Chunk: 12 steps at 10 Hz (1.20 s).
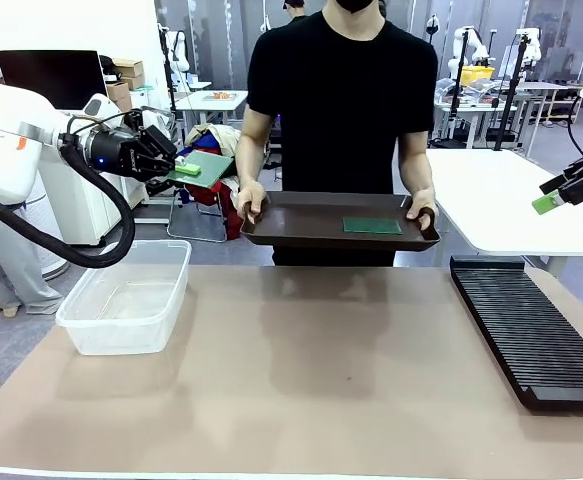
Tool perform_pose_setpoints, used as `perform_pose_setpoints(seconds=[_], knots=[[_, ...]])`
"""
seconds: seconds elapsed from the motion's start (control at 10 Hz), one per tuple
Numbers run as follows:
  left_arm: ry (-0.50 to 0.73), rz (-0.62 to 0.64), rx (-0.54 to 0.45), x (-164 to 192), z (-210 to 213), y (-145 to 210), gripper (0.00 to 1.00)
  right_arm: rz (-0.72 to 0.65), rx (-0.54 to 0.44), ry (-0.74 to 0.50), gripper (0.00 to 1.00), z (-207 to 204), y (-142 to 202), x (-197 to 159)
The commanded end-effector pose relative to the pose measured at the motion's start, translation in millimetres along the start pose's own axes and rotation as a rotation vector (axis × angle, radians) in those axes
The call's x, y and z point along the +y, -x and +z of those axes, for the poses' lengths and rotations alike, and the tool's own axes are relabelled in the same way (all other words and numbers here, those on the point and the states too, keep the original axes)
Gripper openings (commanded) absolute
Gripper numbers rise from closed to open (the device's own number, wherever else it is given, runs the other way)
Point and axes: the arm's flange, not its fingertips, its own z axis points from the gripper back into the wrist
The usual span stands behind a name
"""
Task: Sort PCBs into racks and boxes based on the side picked up.
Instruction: If the short side of the Blank PCB is picked up, insert it into the PCB Rack ; if the long side is picked up, place it in the Organizing box.
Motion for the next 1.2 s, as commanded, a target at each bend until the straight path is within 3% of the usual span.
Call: perform_pose_setpoints(seconds=[0.0,0.2,0.8,1.1], knots=[[-0.181,0.007,-0.049,4.7,12.2,10.8,0.03,0.000,-0.014,-0.015,1.00,-0.8,-0.4,-0.4],[-0.348,0.039,-0.149,13.6,30.9,27.7,0.03,0.000,-0.014,-0.015,1.00,-0.8,-0.4,-0.4],[-0.720,0.188,-0.264,79.6,58.2,69.2,0.03,0.000,-0.014,-0.015,1.00,-0.8,-0.4,-0.4],[-0.815,0.250,-0.231,110.2,65.4,71.2,0.03,0.000,-0.014,-0.015,1.00,-0.8,-0.4,-0.4]])
